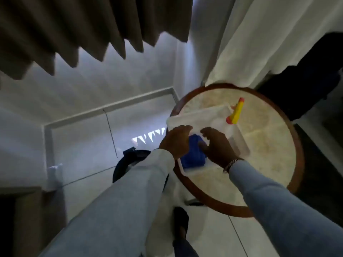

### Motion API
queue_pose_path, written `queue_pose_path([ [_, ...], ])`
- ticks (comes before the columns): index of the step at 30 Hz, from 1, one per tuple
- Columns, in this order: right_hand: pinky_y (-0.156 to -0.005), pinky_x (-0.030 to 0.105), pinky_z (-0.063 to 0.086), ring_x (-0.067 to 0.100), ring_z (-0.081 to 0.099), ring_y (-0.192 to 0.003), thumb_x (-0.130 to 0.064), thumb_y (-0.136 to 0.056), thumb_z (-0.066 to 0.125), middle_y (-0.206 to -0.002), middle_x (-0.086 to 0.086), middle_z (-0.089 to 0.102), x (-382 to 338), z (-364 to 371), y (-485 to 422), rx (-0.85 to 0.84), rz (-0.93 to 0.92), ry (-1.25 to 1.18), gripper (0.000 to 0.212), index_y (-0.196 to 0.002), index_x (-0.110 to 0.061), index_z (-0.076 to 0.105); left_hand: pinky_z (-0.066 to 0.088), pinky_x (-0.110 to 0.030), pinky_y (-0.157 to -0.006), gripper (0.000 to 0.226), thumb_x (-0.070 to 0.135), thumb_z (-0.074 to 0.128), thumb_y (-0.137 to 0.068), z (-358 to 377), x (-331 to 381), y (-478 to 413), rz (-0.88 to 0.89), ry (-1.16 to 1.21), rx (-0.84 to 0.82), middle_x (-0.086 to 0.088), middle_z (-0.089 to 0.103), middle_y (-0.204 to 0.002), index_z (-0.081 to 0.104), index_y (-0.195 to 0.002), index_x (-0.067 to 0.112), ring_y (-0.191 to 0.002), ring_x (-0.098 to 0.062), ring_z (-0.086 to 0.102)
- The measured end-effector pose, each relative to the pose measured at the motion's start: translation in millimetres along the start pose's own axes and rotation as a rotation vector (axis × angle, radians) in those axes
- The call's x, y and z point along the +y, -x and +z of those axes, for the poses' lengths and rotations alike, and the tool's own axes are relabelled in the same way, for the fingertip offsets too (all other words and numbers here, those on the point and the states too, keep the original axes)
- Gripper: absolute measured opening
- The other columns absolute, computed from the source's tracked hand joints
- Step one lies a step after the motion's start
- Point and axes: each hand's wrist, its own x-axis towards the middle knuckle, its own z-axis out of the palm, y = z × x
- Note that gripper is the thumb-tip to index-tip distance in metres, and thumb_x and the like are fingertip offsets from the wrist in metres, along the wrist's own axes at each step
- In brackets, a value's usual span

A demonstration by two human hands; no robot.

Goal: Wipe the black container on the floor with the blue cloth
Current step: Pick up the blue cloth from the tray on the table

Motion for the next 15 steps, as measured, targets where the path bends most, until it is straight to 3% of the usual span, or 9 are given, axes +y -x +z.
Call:
queue_pose_path([
  [5, -0.087, 0.038, 0.046, 0.032, 0.054, -0.111, -0.028, -0.077, 0.074, -0.126, 0.017, 0.053, 58, 56, -16, -0.083, 0.152, -0.010, 0.062, -0.128, -0.012, 0.043, 0.040, -0.049, -0.104, 0.076, 0.009, 0.060, -0.081, 64, -34, -49, -0.089, -0.317, -0.324, -0.022, 0.037, -0.141, 0.017, -0.145, 0.008, -0.128, -0.039, 0.039],
  [9, -0.093, 0.041, 0.046, 0.035, 0.054, -0.114, -0.027, -0.074, 0.076, -0.129, 0.018, 0.052, 71, 82, -28, -0.033, 0.219, -0.094, 0.073, -0.134, -0.010, 0.037, 0.045, -0.053, -0.094, 0.065, 0.019, 0.064, -0.079, 91, -48, -69, -0.061, -0.461, -0.299, -0.024, 0.042, -0.130, 0.033, -0.135, 0.005, -0.118, -0.042, 0.043],
  [12, -0.080, 0.030, 0.046, 0.033, 0.061, -0.103, -0.019, -0.075, 0.074, -0.111, 0.016, 0.066, 71, 87, -29, 0.014, 0.298, -0.244, 0.061, -0.128, -0.007, 0.045, 0.046, -0.047, -0.095, 0.047, 0.012, 0.063, -0.079, 95, -52, -72, -0.092, -0.299, -0.229, -0.025, 0.050, -0.122, 0.047, -0.123, 0.002, -0.112, -0.039, 0.050],
  [15, -0.066, 0.023, 0.043, 0.030, 0.064, -0.090, -0.017, -0.072, 0.074, -0.086, 0.007, 0.065, 62, 71, -29, 0.024, 0.336, -0.321, 0.034, -0.104, -0.011, 0.063, 0.043, -0.031, -0.088, 0.038, -0.001, 0.058, -0.078, 77, -46, -64, -0.072, 0.024, -0.146, -0.024, 0.060, -0.116, 0.057, -0.116, 0.000, -0.106, -0.035, 0.056],
])
